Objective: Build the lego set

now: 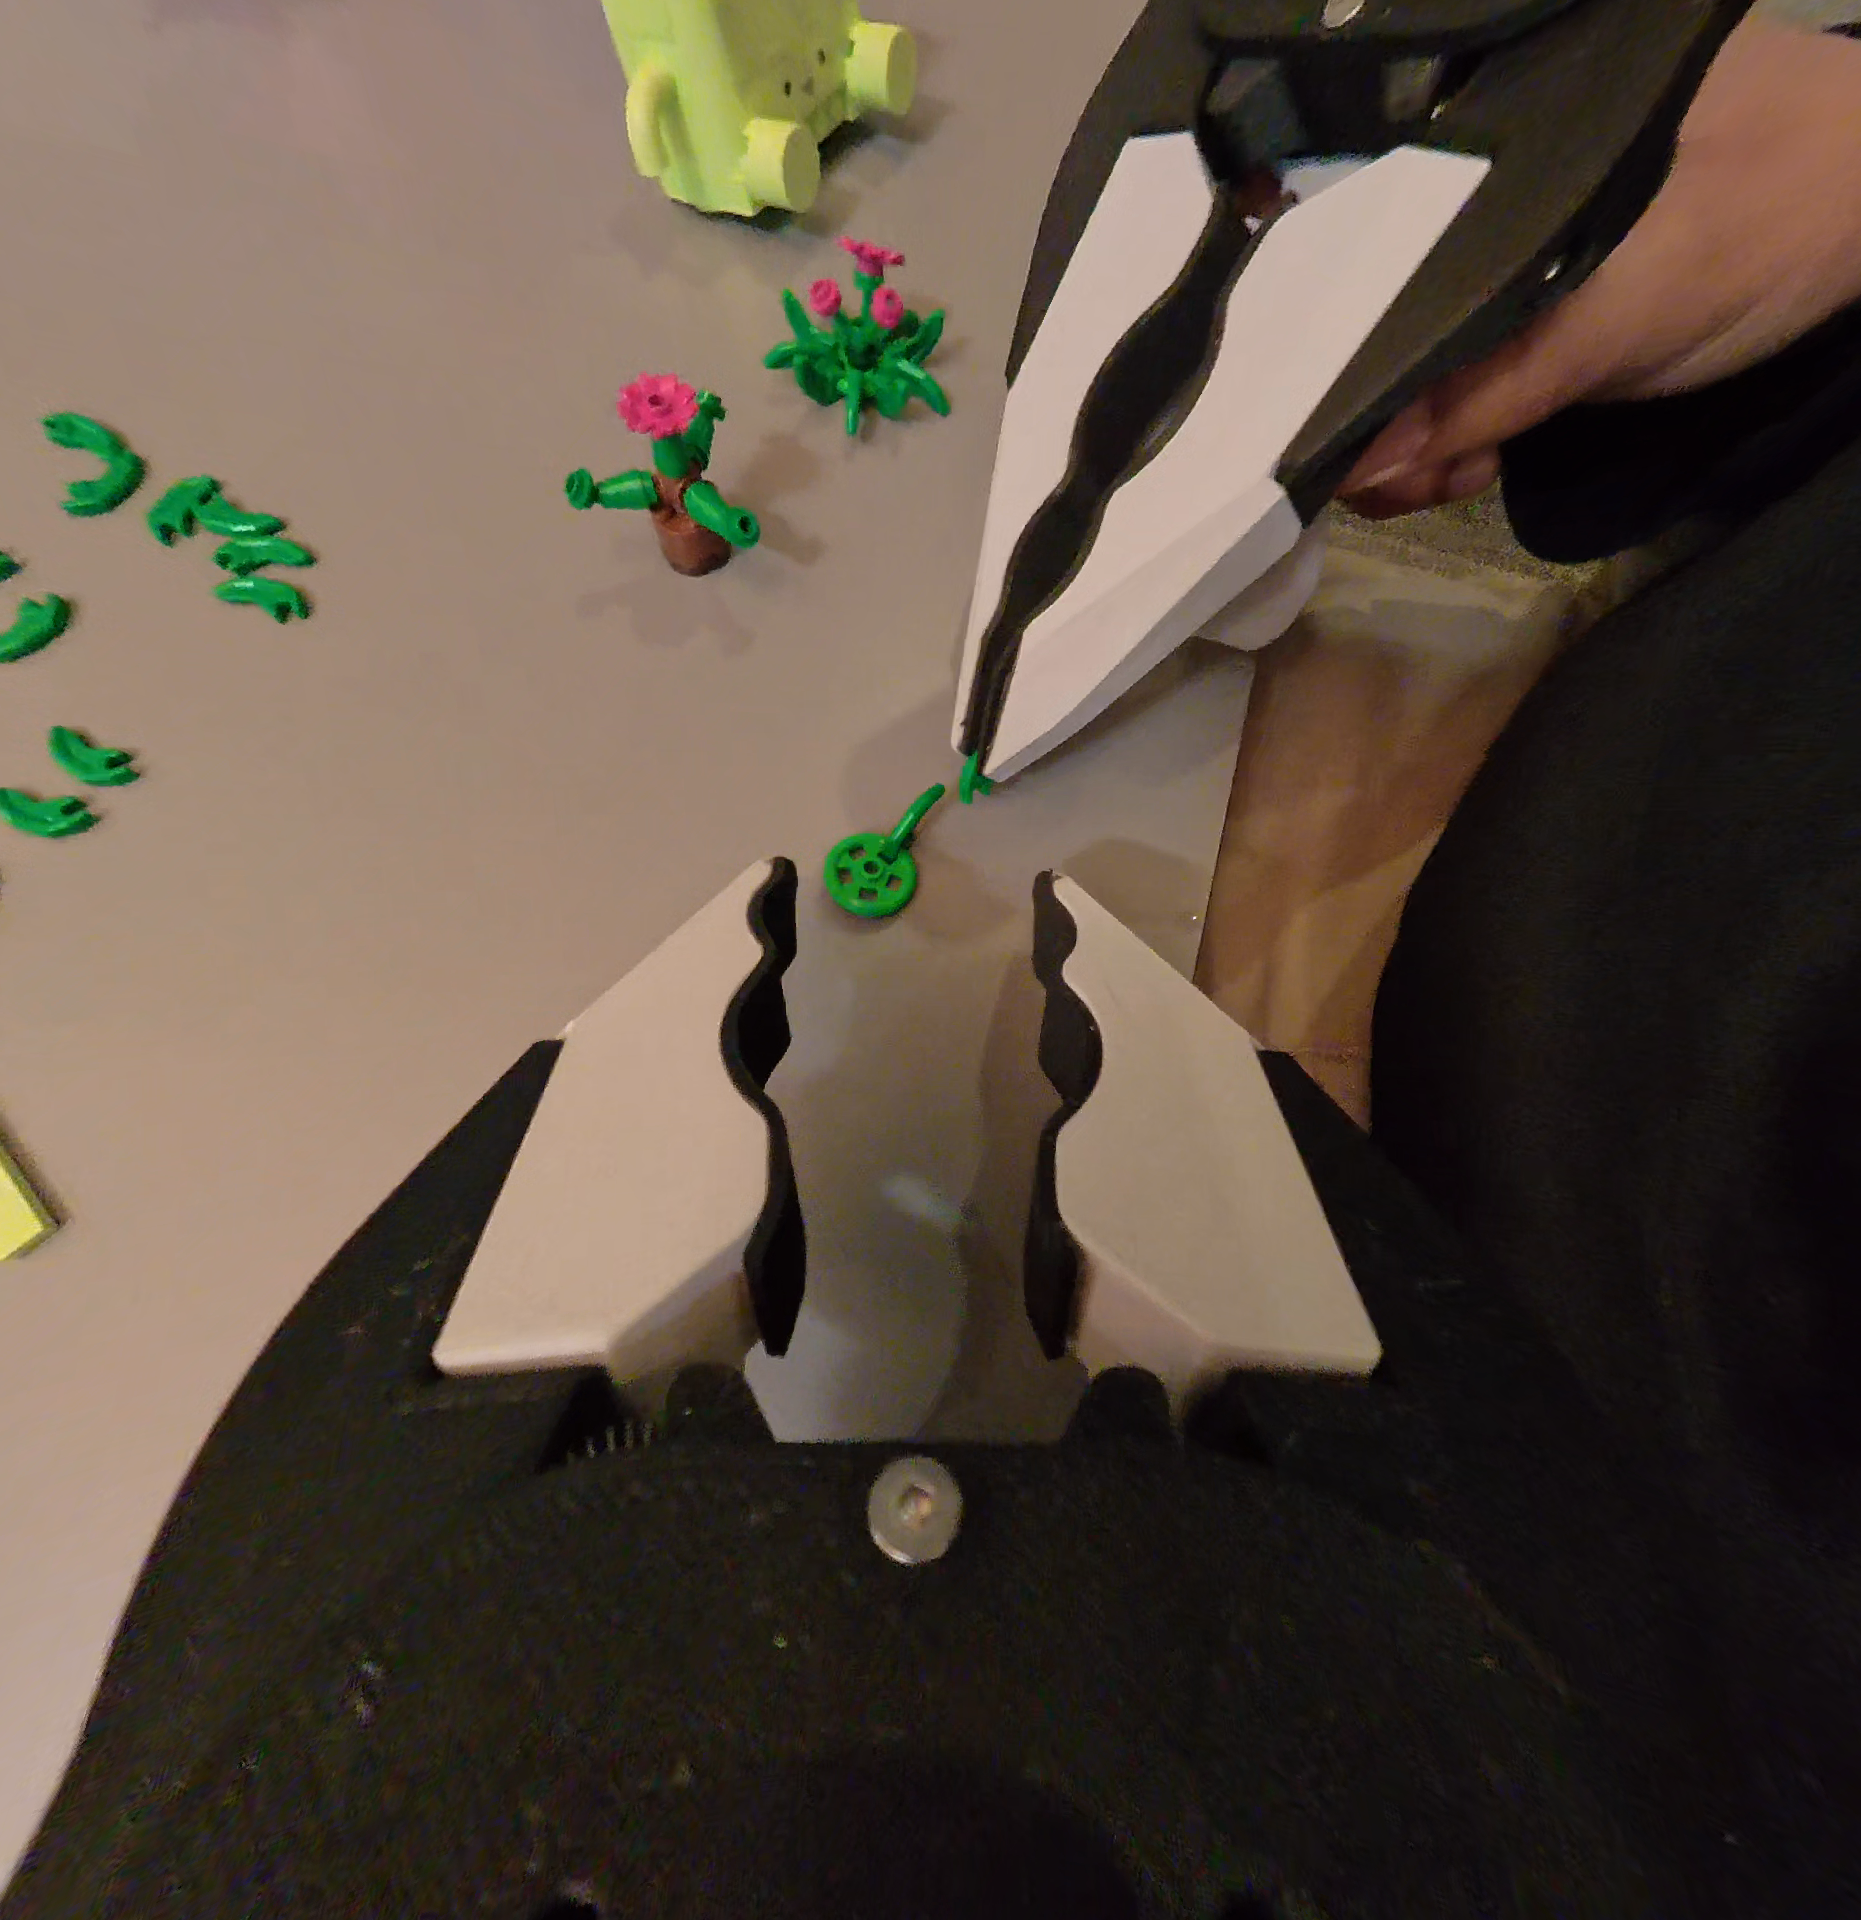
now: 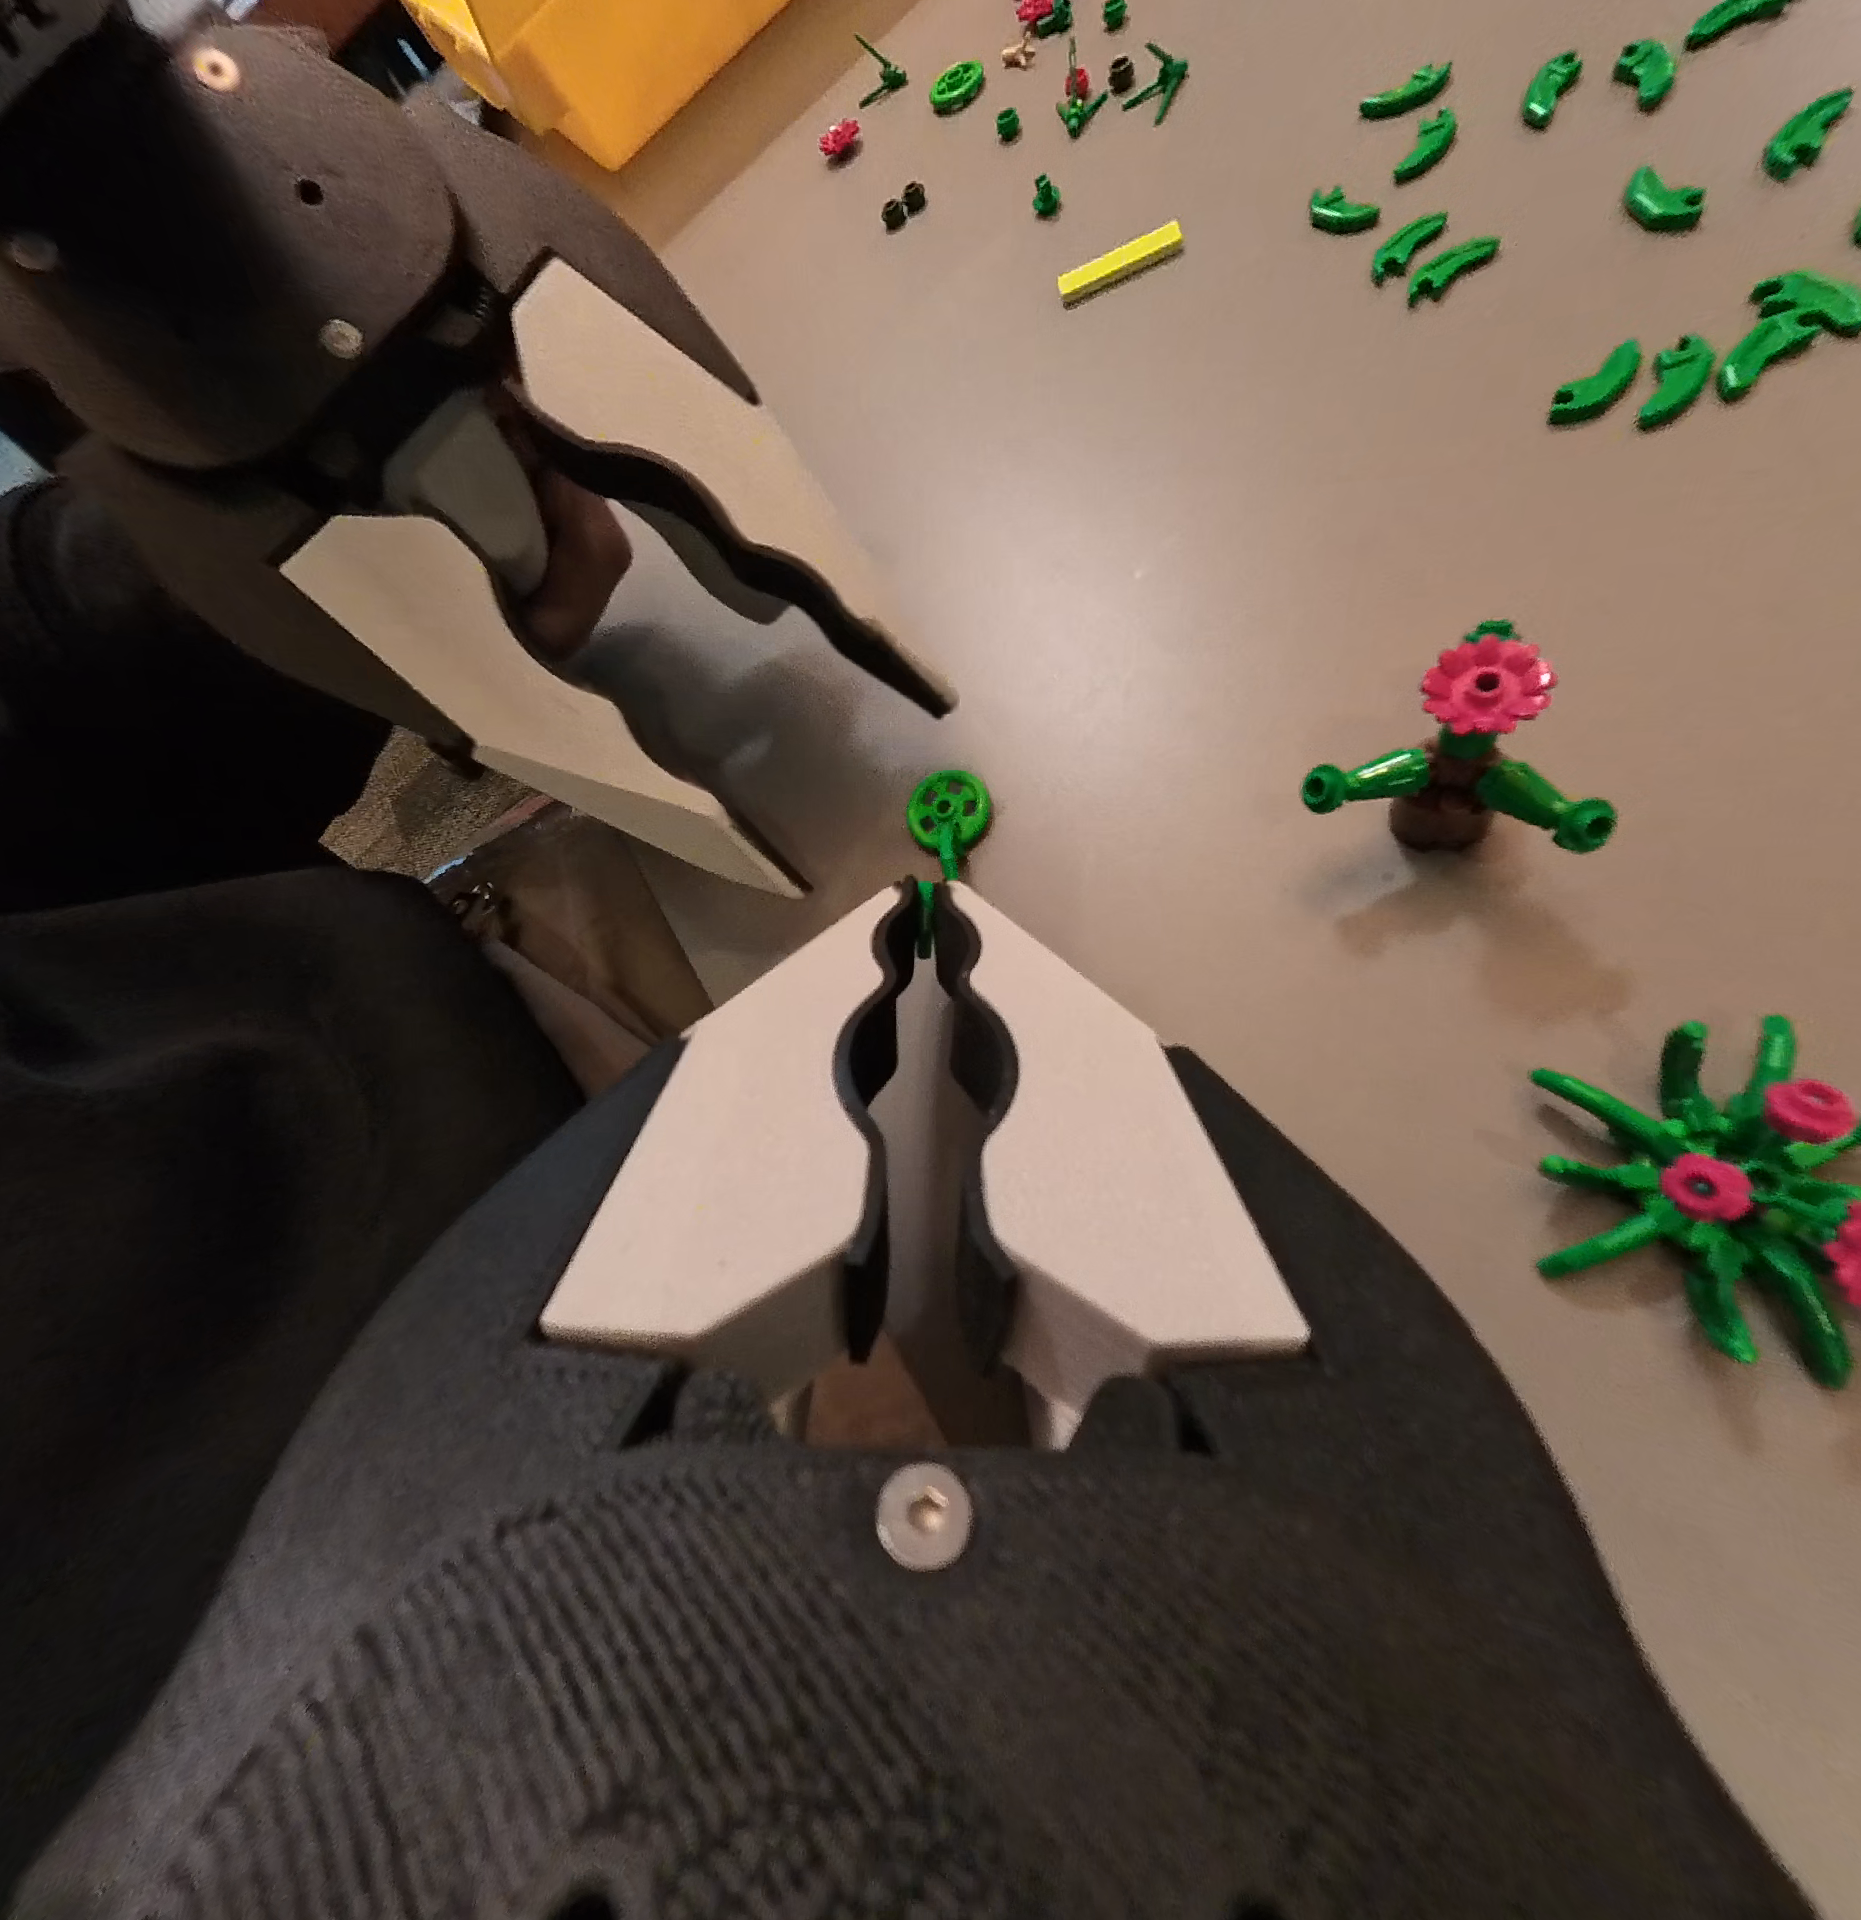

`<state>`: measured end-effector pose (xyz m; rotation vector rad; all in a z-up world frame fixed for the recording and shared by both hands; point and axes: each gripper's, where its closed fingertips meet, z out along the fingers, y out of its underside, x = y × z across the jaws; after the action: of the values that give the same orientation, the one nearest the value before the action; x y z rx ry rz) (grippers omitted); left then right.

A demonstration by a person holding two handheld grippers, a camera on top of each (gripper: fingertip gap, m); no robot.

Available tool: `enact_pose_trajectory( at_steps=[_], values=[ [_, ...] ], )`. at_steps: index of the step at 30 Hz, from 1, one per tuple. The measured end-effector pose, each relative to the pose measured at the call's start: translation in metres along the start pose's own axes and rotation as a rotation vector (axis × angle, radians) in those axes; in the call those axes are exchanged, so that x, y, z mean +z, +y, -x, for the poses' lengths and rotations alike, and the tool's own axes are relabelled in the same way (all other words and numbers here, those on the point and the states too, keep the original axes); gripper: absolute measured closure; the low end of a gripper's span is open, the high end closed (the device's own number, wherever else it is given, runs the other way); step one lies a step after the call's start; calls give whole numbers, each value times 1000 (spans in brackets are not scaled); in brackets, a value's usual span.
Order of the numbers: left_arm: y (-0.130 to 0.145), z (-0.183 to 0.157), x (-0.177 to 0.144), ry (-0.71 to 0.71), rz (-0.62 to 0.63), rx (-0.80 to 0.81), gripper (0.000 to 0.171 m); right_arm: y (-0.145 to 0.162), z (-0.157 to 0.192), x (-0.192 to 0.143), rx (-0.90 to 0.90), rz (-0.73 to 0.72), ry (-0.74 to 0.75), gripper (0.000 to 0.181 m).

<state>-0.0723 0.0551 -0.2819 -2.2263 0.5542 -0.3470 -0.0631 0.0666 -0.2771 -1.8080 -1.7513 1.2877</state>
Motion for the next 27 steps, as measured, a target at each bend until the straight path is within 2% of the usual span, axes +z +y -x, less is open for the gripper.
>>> enact_pose_trajectory(
  at_steps=[6,11,20,27],
  values=[
    [8,-8,6,32,49,9,126,0,0,6,-25,11,3,180],
    [6,-18,3,103,48,-3,139,-4,-10,5,-50,-6,63,180],
    [0,3,4,-23,6,-26,142,-3,-4,0,-87,-10,30,180],
    [0,0,10,-16,21,-21,154,-1,-1,7,-154,7,25,180]
  ],
)
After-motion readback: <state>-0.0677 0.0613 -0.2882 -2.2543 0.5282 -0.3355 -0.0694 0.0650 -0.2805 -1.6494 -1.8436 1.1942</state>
